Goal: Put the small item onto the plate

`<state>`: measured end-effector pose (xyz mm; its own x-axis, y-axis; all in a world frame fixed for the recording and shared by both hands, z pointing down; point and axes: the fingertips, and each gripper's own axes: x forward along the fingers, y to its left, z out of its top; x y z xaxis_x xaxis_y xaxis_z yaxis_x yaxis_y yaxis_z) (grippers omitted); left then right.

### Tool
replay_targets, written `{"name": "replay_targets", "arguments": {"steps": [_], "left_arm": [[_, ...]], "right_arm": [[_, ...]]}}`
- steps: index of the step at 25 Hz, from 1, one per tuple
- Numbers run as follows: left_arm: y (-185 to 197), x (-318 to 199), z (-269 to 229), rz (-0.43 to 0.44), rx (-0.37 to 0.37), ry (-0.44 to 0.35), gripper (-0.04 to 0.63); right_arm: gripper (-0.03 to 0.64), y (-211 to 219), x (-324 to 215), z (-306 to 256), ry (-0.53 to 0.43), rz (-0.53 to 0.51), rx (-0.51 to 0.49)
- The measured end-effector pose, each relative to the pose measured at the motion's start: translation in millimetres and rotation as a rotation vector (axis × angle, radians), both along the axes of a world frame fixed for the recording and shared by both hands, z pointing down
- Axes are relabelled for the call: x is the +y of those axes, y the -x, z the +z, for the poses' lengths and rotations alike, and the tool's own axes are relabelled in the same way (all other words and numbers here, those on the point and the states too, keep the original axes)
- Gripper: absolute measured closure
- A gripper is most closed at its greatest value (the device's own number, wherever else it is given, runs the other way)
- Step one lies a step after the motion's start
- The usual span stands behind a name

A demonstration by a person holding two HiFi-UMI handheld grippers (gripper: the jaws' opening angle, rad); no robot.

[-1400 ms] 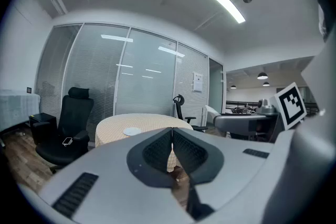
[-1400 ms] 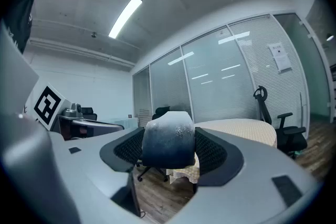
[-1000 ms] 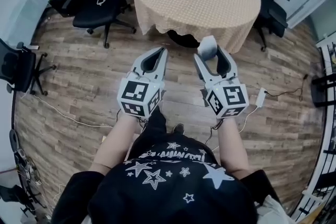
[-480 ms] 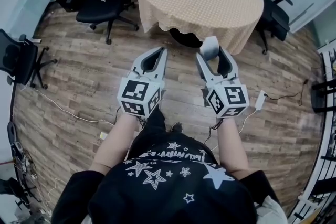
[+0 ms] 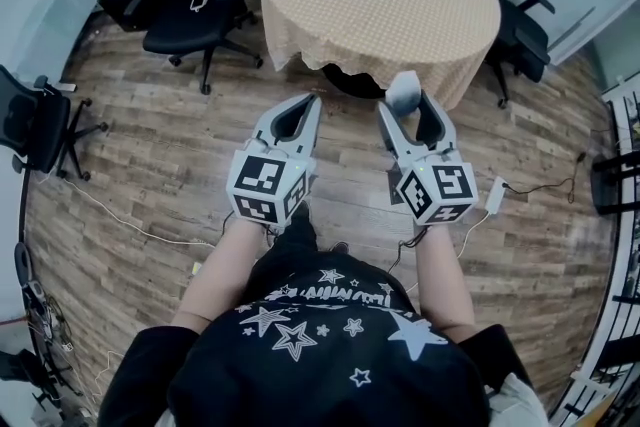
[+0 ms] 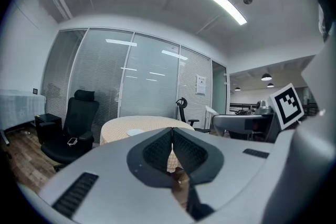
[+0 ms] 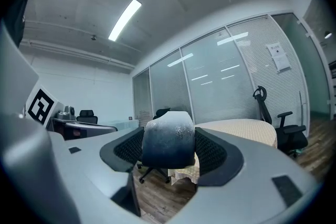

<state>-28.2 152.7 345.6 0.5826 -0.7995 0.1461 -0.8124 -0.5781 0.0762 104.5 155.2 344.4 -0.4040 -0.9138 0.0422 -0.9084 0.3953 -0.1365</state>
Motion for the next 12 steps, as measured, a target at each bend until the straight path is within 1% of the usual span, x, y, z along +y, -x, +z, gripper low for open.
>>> {"name": "replay_targets", "arguments": {"steps": [8, 12], "left_arm": [[7, -48, -1, 0.046, 0.016, -0.001, 0.586], [18, -72, 0, 0.060, 0.027, 0.004, 0.586]], "right_arm": [[0.307, 12, -38, -1, 0.011, 0.041, 0.009], [0.307, 19, -60, 0, 0.029, 0.067, 0.015]]}}
